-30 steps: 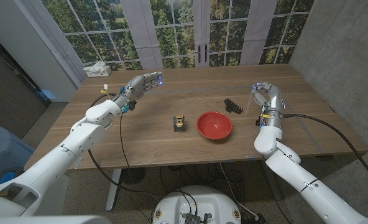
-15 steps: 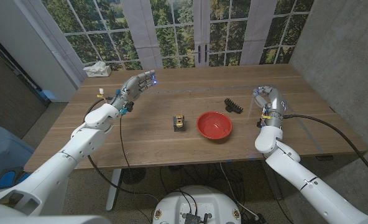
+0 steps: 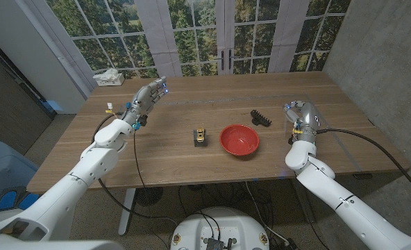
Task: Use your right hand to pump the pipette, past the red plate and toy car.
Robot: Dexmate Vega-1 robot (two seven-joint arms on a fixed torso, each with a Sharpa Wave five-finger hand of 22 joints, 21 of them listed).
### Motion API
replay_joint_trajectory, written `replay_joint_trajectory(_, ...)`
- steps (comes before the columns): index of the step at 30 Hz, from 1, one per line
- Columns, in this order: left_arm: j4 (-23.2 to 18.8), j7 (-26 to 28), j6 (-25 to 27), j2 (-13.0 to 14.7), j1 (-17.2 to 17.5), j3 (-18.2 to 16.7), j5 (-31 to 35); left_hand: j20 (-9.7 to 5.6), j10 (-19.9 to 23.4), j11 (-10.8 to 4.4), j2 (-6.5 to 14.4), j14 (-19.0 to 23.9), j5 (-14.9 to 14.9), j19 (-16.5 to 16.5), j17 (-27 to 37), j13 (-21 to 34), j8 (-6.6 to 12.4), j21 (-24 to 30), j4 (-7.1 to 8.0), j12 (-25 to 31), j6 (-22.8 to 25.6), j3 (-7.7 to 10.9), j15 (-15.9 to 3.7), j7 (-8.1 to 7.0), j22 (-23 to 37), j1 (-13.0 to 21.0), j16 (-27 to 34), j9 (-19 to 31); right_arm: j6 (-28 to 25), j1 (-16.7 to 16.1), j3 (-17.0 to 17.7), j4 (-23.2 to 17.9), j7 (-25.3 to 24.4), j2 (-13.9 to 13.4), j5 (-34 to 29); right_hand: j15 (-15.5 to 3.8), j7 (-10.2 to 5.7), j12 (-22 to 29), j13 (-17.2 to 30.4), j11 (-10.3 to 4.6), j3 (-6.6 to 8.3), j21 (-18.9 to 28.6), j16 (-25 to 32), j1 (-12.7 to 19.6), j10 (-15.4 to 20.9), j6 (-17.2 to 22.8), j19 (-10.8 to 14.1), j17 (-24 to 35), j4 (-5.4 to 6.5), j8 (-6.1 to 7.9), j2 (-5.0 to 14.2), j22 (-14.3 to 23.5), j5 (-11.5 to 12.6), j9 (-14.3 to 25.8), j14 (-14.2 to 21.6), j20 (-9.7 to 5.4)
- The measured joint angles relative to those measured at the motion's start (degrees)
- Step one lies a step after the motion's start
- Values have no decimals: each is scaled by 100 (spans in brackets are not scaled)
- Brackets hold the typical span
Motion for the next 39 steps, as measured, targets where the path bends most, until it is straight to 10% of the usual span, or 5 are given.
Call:
replay_joint_trajectory(9,36,-25,-89,-86,46,-56,-112,13,-411,-91,98,-236,0,-90,1,0,0,0,8,0,-325,-53,-5,-181,0,-98,0,-7,-229,40,-37,2,107,-75,164,4,-63,-85,-126,174,-40,0,-29,-86,-524,-1165,-120,78,41,-421,-23,0,-22,-39,-211,120)
replay_joint_trajectory(21,103,-247,-156,-167,58,-97,-314,29,-632,-61,385,-388,0,-154,16,1,-40,3,153,0,-573,-5,27,-265,1,-235,7,-6,-73,44,-35,-56,423,-296,500,25,73,-107,-362,524,-460,-250,-223,-980,-1424,-2363,-831,118,301,-436,-18,0,-217,-149,-850,459)
replay_joint_trajectory(30,156,-421,-180,-198,61,-112,-426,62,-679,-28,625,-439,22,-183,93,-10,-40,51,552,27,-700,186,37,-283,16,-405,46,-6,822,25,69,134,895,-455,934,54,386,-106,-606,905,-714,-514,-545,-1727,-1805,-2943,-1373,-39,507,-435,317,0,-266,-175,-1570,284)
replay_joint_trajectory(39,223,-541,-217,-246,54,-130,-504,31,-819,-61,518,-595,88,-191,97,-26,-35,71,937,28,-787,352,26,-336,16,-658,68,-5,1955,72,133,442,1390,-526,1309,100,180,-106,-815,969,-876,-705,-710,-2303,-2182,-3475,-1615,-210,621,-435,449,-14,-266,-216,-1858,242)
